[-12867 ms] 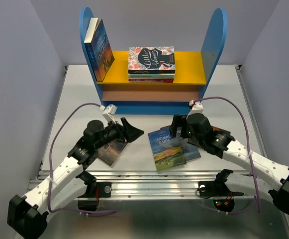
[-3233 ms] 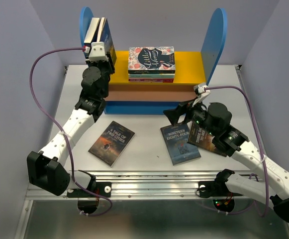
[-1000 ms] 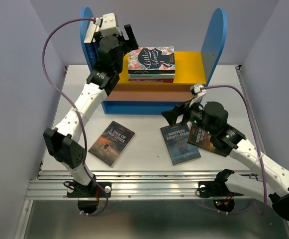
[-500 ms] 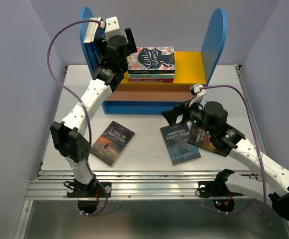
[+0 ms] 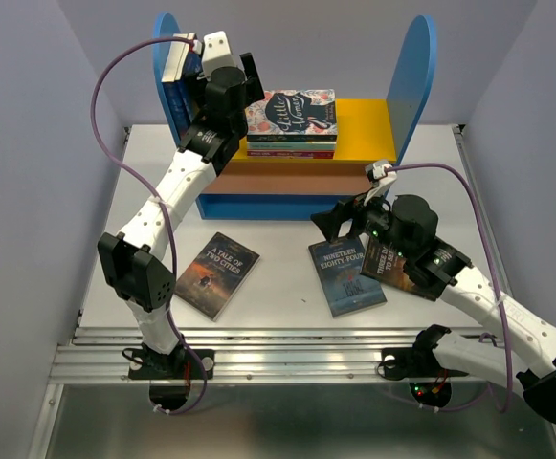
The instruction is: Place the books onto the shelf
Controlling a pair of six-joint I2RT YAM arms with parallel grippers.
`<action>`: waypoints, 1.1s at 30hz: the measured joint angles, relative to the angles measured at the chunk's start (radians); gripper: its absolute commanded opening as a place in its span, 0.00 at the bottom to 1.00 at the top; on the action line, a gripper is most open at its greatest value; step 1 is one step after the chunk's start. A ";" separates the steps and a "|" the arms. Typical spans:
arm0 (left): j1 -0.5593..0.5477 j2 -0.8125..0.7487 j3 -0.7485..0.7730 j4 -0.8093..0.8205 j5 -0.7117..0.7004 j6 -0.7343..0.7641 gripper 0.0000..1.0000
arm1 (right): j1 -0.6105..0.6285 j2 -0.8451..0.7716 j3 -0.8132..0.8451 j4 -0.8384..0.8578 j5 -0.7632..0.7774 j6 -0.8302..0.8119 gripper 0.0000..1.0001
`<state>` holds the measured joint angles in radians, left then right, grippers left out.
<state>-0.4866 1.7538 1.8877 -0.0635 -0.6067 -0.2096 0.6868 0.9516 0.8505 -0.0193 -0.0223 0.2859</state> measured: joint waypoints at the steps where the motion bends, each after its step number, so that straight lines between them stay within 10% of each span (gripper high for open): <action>1: 0.000 0.000 0.000 0.001 0.006 -0.002 0.99 | 0.000 0.000 0.000 0.000 0.000 0.000 1.00; 22: 0.015 -0.052 0.000 0.024 0.407 -0.060 0.99 | 0.000 0.012 0.000 0.000 -0.015 -0.007 1.00; 33: -0.113 -0.491 -0.316 0.158 0.628 -0.101 0.99 | 0.000 -0.114 -0.112 -0.102 0.084 0.033 1.00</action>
<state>-0.5991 1.2633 1.5719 0.0948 0.0208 -0.3107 0.6868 0.8375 0.7387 -0.1215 0.0612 0.3187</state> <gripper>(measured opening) 0.986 0.998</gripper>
